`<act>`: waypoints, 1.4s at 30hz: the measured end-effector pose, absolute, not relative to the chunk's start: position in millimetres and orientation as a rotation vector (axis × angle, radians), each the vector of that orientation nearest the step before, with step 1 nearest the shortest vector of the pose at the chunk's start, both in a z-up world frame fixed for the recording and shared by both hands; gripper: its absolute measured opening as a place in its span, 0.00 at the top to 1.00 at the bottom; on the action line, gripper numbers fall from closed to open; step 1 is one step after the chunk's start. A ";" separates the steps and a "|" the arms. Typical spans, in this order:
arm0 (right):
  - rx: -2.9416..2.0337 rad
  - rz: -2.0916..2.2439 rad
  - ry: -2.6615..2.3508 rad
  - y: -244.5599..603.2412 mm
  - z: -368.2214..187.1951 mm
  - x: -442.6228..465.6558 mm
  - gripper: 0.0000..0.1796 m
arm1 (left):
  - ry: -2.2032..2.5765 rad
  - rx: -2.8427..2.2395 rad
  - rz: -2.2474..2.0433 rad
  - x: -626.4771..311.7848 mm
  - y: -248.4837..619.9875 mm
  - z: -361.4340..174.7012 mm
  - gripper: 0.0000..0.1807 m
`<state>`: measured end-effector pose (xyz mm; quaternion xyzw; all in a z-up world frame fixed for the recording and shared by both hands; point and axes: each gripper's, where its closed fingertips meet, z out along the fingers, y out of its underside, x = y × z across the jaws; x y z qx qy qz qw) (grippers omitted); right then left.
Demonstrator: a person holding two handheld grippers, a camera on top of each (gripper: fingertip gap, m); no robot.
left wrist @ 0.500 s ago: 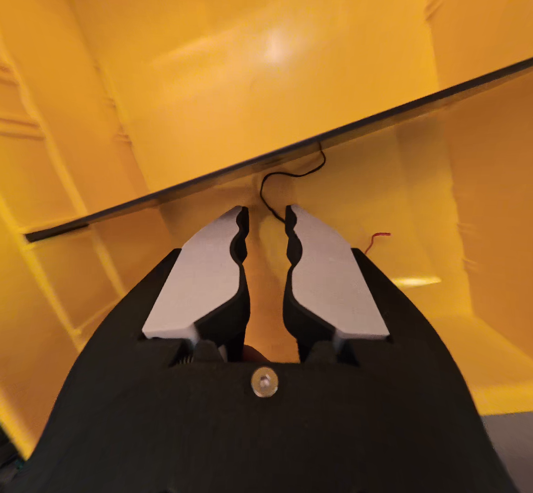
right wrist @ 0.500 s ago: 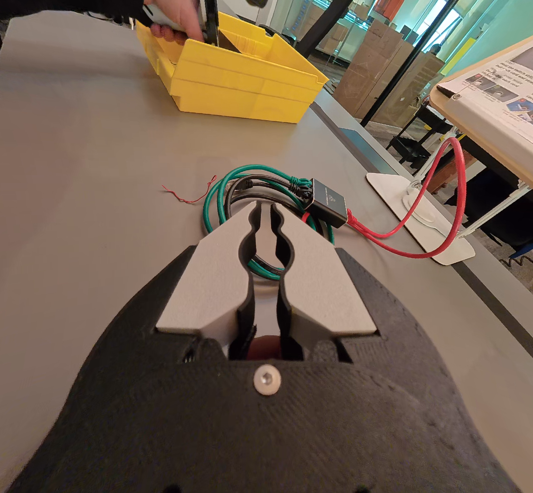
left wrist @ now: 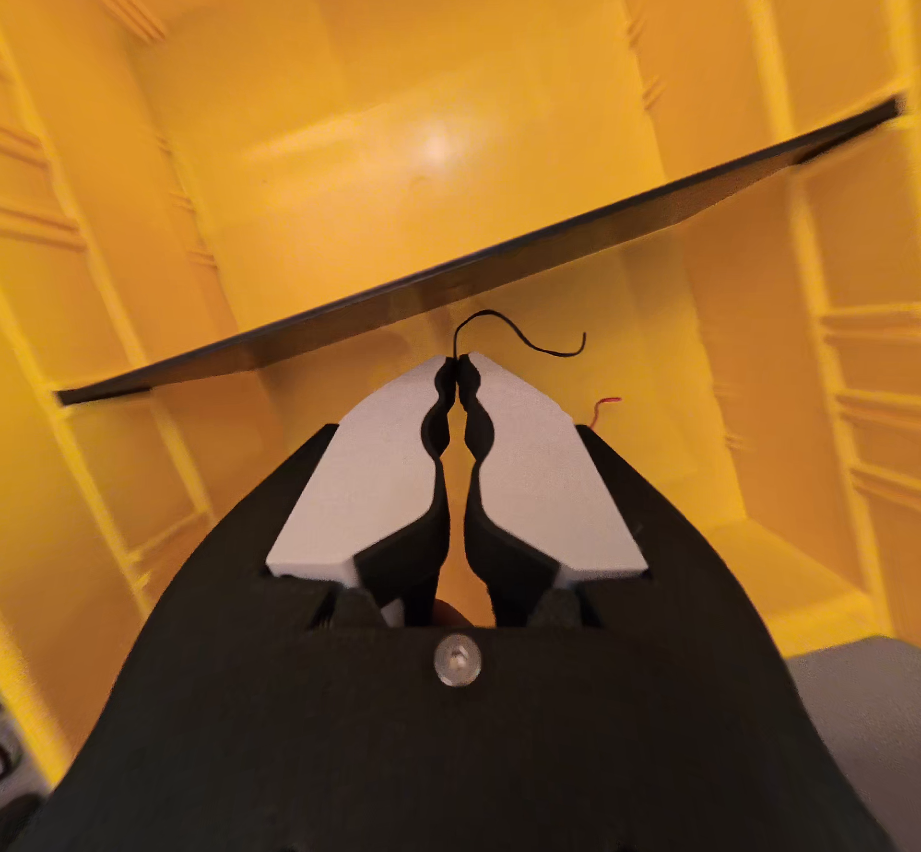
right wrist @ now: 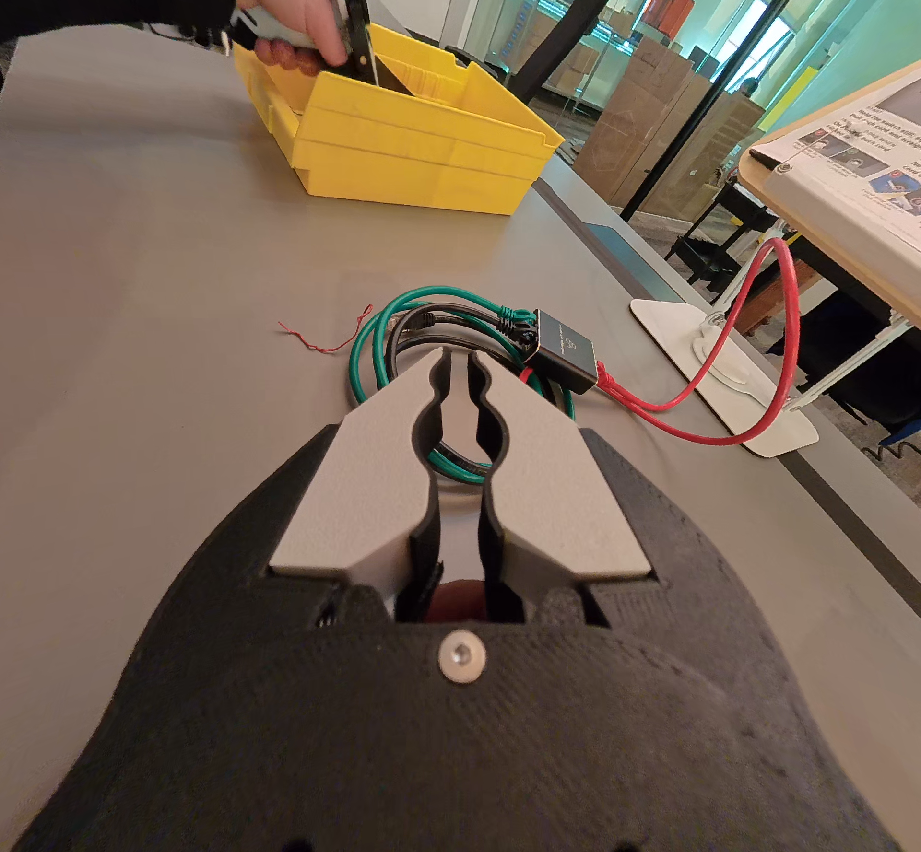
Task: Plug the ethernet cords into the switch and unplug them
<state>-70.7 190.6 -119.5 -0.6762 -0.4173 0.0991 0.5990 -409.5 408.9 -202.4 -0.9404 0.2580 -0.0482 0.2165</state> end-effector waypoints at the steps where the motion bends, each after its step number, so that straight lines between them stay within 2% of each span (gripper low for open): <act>1: -1.569 0.231 -0.968 190.9 -119.7 -70.7 0.98 | 0.726 -2.563 -0.138 -407.3 409.1 -193.5 0.99; 7: -1.572 0.232 -0.970 191.3 -121.0 -71.6 0.98 | 0.794 -2.347 -0.206 -383.6 388.9 -126.4 0.99; 11: -1.573 0.230 -0.975 191.2 -121.8 -72.4 0.98 | 0.973 -2.147 -0.333 -321.7 341.6 -74.1 0.99; 15: -1.572 0.230 -0.980 190.7 -122.3 -73.0 0.98 | 1.283 -2.110 -0.193 -266.9 292.9 -102.8 0.99; 21: -1.566 0.223 -0.986 188.9 -121.0 -73.7 0.98 | 1.420 -2.150 -0.295 -215.6 258.1 -167.0 0.96; 23: -1.565 0.220 -0.990 188.5 -121.2 -74.2 0.98 | 1.451 -2.159 -0.326 -207.6 252.4 -180.1 0.91; 25: -1.565 0.217 -0.993 188.0 -121.5 -74.0 0.98 | 1.445 -2.080 -0.226 -210.2 260.7 -171.6 0.83; 27: -1.565 0.218 -0.992 187.9 -121.5 -73.2 0.98 | 1.394 -2.038 -0.182 -222.7 269.2 -145.6 0.78; 30: -1.568 0.223 -0.989 188.4 -122.0 -72.6 0.98 | 1.232 -1.988 -0.104 -267.3 298.2 -94.9 0.80; 32: -1.572 0.228 -0.990 188.9 -123.1 -73.5 0.98 | 1.144 -2.057 -0.056 -309.0 317.3 -82.0 0.80; 35: -1.573 0.229 -1.001 188.7 -124.6 -76.3 0.97 | 1.141 -2.211 -0.012 -358.7 334.5 -98.9 0.83; 42: -1.589 0.218 -1.031 189.3 -131.6 -80.7 0.97 | 1.290 -2.504 0.065 -396.7 346.5 -176.1 0.81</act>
